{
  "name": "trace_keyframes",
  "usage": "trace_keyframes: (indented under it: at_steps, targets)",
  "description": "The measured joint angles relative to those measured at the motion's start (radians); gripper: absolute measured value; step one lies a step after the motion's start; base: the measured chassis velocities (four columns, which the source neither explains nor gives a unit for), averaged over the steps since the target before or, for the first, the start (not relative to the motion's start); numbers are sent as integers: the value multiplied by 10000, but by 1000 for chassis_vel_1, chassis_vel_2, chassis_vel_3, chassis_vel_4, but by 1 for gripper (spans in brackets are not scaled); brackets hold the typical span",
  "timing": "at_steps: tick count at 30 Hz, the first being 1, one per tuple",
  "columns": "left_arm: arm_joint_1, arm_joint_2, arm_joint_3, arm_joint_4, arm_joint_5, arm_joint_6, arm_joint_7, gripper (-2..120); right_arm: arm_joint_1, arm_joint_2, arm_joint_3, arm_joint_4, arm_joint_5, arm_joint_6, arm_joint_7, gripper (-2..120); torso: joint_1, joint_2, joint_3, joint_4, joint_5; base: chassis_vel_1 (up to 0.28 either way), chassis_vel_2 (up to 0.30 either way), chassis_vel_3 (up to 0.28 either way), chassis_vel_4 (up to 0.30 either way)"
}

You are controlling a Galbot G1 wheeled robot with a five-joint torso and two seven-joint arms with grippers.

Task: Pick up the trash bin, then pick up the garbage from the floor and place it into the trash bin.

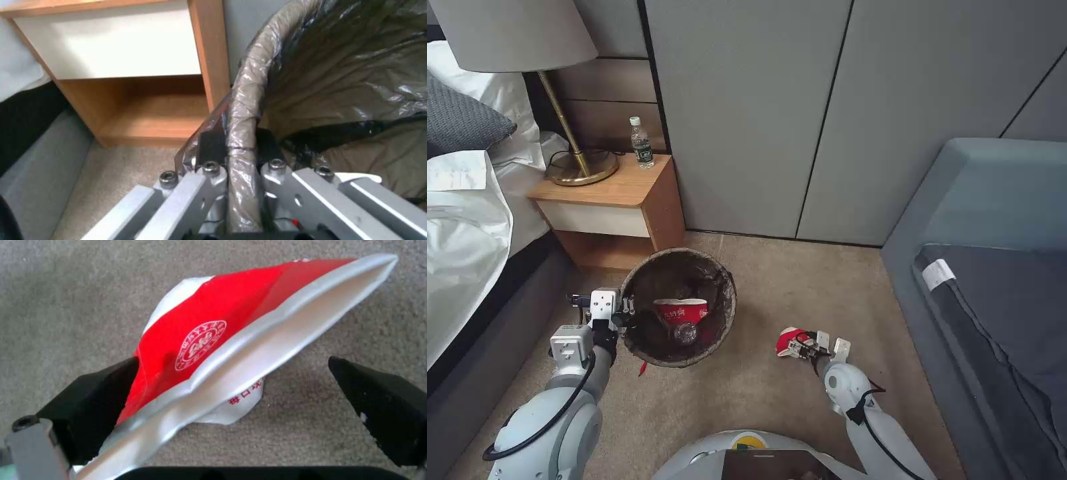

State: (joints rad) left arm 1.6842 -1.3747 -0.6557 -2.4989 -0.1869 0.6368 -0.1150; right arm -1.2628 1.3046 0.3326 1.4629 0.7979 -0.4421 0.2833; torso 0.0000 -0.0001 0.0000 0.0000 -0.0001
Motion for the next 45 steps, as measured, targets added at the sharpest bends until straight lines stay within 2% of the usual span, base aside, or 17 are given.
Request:
trace_keyframes:
  at_steps: [7,10,20,21,25,26,30,31,34,39,45]
  targets:
    - [-6,-30,18,1,1,-13,0,3,20,23,-23,-22,24,87,-62,100,0,0,0,0,1,0,0,0,0]
    - [13,-51,17,1,6,-19,-1,3,17,22,-65,27,84,85,-118,93,0,0,0,0,1,0,0,0,0]
    - [76,-104,-2,-1,28,-52,-12,3,3,39,-224,139,102,107,-188,52,0,0,-1,0,1,0,0,0,0]
    - [76,-104,-2,-1,28,-52,-12,3,3,39,-224,139,102,107,-188,52,0,0,-1,0,1,0,0,0,0]
    - [63,-141,35,-3,28,-52,-15,3,36,31,-233,149,102,106,-173,36,0,0,-1,0,1,0,0,0,0]
    - [63,-141,35,-3,28,-52,-15,3,36,31,-233,149,102,106,-173,36,0,0,-1,0,1,0,0,0,0]
    - [55,-148,33,-7,30,-51,-19,3,103,26,-253,134,104,177,-105,18,0,0,-1,0,1,0,0,0,0]
    - [55,-148,33,-7,30,-51,-19,3,103,26,-253,134,104,177,-105,18,0,0,-1,0,1,0,0,0,0]
    - [46,-151,37,-9,36,-51,-22,3,130,28,-253,94,109,246,-62,3,0,0,-1,0,2,0,0,0,0]
    - [40,-143,47,-11,35,-51,-22,3,110,8,-231,79,-59,365,-39,2,0,0,-1,1,2,0,0,0,0]
    - [31,-104,51,-11,17,-49,-22,3,-70,-65,-66,284,-943,617,-108,2,0,0,0,-2,2,0,0,0,0]
